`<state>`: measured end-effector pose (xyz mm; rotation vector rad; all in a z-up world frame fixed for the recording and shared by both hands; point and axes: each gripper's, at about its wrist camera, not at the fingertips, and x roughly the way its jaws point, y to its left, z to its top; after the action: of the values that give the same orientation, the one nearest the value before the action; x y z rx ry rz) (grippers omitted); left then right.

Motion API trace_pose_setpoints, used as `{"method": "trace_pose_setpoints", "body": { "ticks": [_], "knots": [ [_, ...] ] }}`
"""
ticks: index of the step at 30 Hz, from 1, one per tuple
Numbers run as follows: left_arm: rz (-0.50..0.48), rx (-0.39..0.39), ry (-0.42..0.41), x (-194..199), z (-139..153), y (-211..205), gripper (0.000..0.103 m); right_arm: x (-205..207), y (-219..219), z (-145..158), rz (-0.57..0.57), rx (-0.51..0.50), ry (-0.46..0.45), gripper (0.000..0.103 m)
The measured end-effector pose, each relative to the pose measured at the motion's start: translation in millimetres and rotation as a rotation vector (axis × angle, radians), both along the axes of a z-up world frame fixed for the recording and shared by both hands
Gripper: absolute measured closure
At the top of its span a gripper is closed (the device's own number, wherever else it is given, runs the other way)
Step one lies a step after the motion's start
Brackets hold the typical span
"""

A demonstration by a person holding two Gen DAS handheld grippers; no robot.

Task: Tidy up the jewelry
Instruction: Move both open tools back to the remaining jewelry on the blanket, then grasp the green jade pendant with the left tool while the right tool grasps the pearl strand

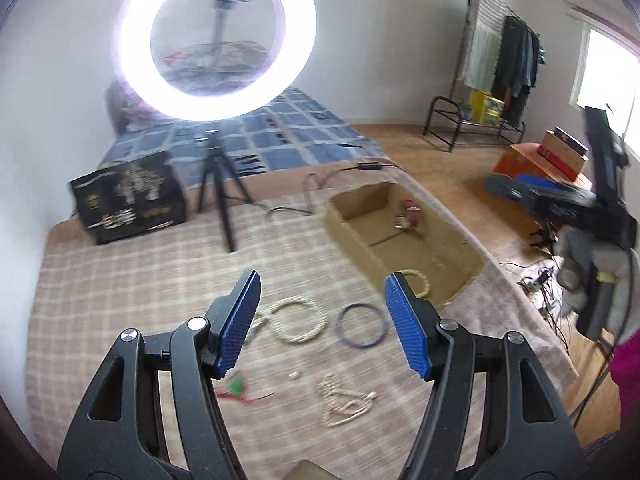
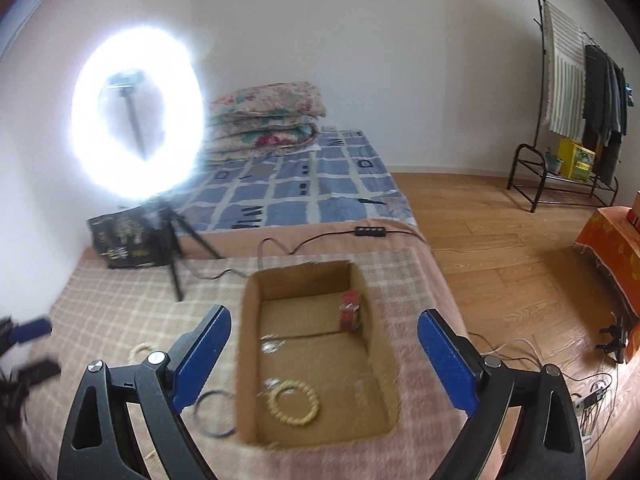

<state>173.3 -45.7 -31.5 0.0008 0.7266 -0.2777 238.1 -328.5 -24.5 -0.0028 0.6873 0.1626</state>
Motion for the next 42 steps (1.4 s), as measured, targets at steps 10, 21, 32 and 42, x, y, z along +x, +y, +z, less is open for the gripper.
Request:
{"method": "trace_pose_setpoints", "body": {
  "ticks": [10, 21, 32, 42],
  "knots": [
    [0.111, 0.052, 0.053, -9, -24, 66, 0.036, -75, 61, -15, 0.212, 0.005, 0.048, 0.009],
    [0.106, 0.002, 0.175, 9, -69, 105, 0.036, -107, 129, -89, 0.469, -0.041, 0.194, 0.028],
    [0.049, -0.01, 0.345, 28, -130, 101, 0.036, -105, 162, -146, 0.606, -0.123, 0.309, 0.04],
    [0.007, 0.017, 0.41, 40, -158, 80, 0.036, -93, 183, -168, 0.672, -0.166, 0.358, 0.053]
  ]
}}
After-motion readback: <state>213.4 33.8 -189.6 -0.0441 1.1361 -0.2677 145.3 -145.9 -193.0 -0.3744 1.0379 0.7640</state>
